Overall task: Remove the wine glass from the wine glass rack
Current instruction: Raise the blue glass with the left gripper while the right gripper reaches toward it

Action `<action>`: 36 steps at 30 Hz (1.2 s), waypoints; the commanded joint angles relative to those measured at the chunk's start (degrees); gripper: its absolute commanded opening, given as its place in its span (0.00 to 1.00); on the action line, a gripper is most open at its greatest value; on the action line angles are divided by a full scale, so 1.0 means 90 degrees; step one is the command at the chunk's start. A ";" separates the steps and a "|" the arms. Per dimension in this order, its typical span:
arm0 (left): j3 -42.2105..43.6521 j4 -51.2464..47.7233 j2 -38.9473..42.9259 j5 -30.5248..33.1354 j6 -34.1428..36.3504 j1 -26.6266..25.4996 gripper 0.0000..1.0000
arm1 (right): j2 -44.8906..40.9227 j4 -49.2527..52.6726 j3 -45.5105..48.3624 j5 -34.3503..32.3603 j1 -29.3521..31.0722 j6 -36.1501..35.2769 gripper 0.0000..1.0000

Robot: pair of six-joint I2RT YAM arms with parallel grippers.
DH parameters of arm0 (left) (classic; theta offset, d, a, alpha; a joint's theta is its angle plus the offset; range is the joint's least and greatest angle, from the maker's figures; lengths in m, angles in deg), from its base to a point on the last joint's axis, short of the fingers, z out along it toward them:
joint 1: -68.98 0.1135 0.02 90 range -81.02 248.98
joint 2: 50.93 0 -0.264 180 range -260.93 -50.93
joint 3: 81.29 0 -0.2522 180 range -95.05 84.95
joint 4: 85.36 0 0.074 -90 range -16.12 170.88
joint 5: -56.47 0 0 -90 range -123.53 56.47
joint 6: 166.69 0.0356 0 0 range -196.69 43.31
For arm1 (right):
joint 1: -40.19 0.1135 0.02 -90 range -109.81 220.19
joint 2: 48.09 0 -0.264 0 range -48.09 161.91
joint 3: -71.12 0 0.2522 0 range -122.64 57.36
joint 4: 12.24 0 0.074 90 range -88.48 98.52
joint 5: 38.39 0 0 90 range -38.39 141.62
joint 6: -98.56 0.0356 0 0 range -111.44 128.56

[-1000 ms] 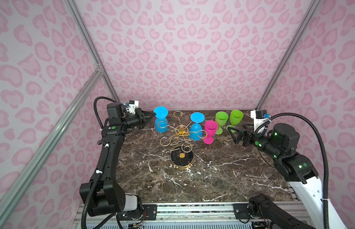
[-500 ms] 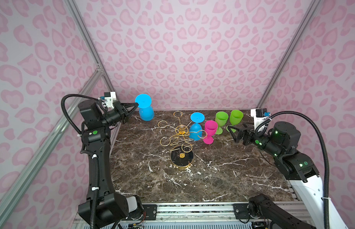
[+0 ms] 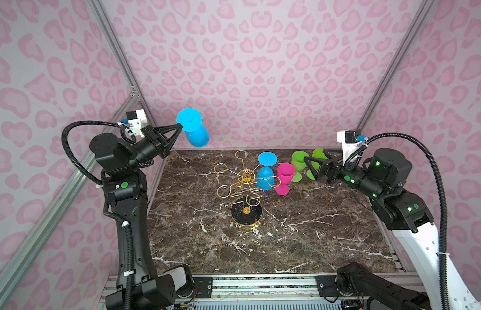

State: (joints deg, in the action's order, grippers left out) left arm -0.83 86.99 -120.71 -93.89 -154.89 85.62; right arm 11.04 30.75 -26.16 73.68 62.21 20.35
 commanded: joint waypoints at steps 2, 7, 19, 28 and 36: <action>-0.0237 0.1010 -0.0164 0.0345 -0.0592 -0.0434 0.04 | 0.0236 -0.0240 -0.0376 -0.0169 0.0326 -0.0208 0.98; -0.0630 0.1103 -0.0399 0.0427 -0.0747 -0.0873 0.04 | 0.0522 -0.0243 -0.0765 -0.0489 0.0772 -0.0407 0.98; -0.1174 0.1507 -0.0636 0.0563 -0.1238 -0.1861 0.04 | 0.1333 -0.0500 -0.1777 -0.1405 0.2302 -0.1955 0.98; -0.1137 0.1761 -0.0880 0.0590 -0.1560 -0.2649 0.04 | 0.1280 -0.2348 -0.0680 -0.2035 0.2658 -0.3775 0.98; -0.0973 0.1888 -0.0883 0.0632 -0.1760 -0.3008 0.04 | 0.1670 -0.3315 -0.0484 -0.1810 0.2617 -0.4235 0.98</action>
State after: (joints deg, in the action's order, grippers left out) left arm -10.16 100.26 -128.70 -88.58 -169.60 58.82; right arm 24.99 7.41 -30.77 57.22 85.90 -15.45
